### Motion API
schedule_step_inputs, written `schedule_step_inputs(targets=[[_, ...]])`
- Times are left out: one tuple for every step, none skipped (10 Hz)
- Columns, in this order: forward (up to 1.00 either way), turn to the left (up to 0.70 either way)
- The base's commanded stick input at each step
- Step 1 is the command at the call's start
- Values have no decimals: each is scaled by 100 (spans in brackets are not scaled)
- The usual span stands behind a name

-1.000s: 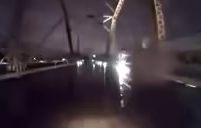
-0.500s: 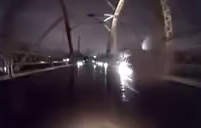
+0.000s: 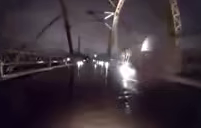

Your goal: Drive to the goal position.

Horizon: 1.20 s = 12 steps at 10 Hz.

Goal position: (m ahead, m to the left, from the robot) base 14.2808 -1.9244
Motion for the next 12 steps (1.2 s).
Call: schedule_step_inputs(targets=[[100,0],[100,0],[100,0],[100,0],[100,0],[100,0],[100,0],[100,0],[100,0],[100,0],[100,0],[100,0]])
